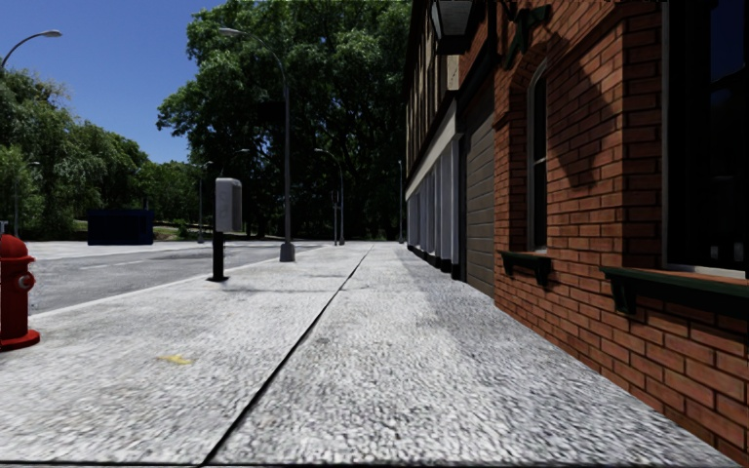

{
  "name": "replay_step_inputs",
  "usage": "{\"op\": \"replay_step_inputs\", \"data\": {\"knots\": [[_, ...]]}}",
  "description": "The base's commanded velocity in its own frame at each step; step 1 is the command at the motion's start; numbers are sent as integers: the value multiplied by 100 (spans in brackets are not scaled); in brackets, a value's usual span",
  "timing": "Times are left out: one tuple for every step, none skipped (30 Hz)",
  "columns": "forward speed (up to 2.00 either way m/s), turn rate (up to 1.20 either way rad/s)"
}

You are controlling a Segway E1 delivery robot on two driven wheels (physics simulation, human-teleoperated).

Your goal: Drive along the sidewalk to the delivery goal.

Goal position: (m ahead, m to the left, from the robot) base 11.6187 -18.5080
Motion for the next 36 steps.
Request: {"op": "replay_step_inputs", "data": {"knots": [[200,0],[200,0],[200,0],[200,0],[200,0],[200,0],[200,0],[200,0],[200,0],[200,0],[200,0],[200,0],[200,0],[200,0],[200,0],[200,0],[200,0],[200,0],[200,0],[200,0],[200,0],[200,0],[200,0],[200,0],[200,0],[200,0],[200,0],[200,0],[200,0],[200,0],[200,0],[200,0],[200,0],[200,0],[200,0],[200,0]]}}
